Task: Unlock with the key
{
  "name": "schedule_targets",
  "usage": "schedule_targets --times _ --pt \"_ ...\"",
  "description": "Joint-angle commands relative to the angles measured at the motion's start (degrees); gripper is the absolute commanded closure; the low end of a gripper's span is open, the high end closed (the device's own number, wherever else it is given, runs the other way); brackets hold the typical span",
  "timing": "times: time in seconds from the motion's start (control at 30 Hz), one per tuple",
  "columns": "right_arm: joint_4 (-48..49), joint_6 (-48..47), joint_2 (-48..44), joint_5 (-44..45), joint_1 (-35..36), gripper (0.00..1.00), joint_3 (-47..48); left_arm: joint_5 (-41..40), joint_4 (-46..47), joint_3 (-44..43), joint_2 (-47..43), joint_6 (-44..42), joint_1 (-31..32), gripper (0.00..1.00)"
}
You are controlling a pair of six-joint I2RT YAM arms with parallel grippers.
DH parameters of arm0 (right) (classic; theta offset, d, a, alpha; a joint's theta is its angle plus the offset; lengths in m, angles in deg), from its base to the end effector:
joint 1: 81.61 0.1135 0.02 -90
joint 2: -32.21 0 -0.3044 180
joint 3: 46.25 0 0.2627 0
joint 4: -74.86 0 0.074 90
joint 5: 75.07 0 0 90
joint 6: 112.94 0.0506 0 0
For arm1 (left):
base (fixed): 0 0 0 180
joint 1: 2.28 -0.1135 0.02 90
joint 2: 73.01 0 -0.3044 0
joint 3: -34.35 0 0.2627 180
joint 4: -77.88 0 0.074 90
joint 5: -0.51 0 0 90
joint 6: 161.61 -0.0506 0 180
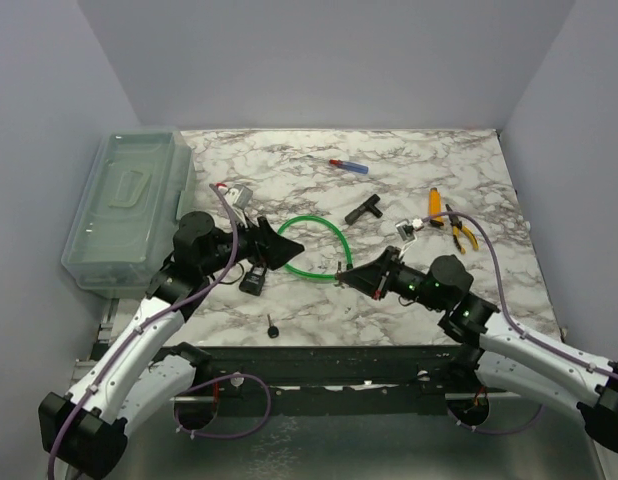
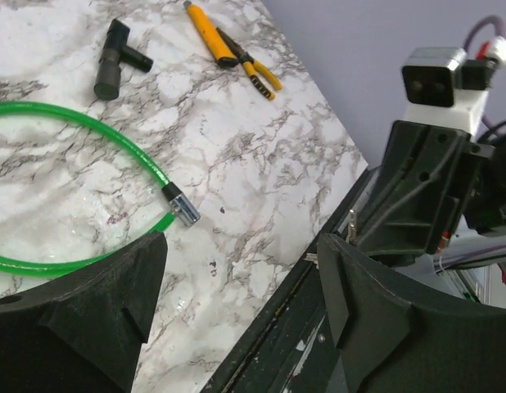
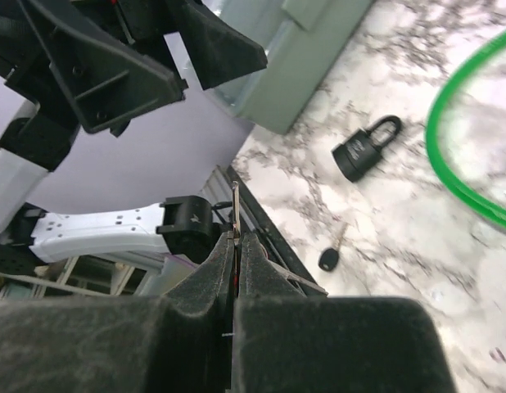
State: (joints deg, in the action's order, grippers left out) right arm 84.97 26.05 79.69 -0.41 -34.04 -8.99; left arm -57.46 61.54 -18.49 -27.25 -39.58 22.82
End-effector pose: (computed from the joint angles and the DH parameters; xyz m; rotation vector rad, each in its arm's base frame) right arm 0.1221 0.1534 0.2910 -0.2170 1.7811 1.4842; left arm 0.1550 -0.1022 0.3451 0.3322 1.8371 -1.1945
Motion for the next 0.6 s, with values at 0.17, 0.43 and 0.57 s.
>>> schedule_targets --times 0.17,0.43,0.57 --pt "-27.1 -0.9 -9.8 14.8 -0.4 1.00 0.9 -11.1 -4.8 -4.3 8.6 1.9 6.6 0.23" --pt "-31.5 -6.5 0.8 -5.0 -22.3 1.00 9.9 -30.3 -9.1 -11.7 20.0 4.1 19.7 0.27" --pt "-28.5 -5.1 4.0 -19.2 -34.3 1.00 10.3 -36.4 -11.4 -16.0 26.8 7.3 22.3 0.31"
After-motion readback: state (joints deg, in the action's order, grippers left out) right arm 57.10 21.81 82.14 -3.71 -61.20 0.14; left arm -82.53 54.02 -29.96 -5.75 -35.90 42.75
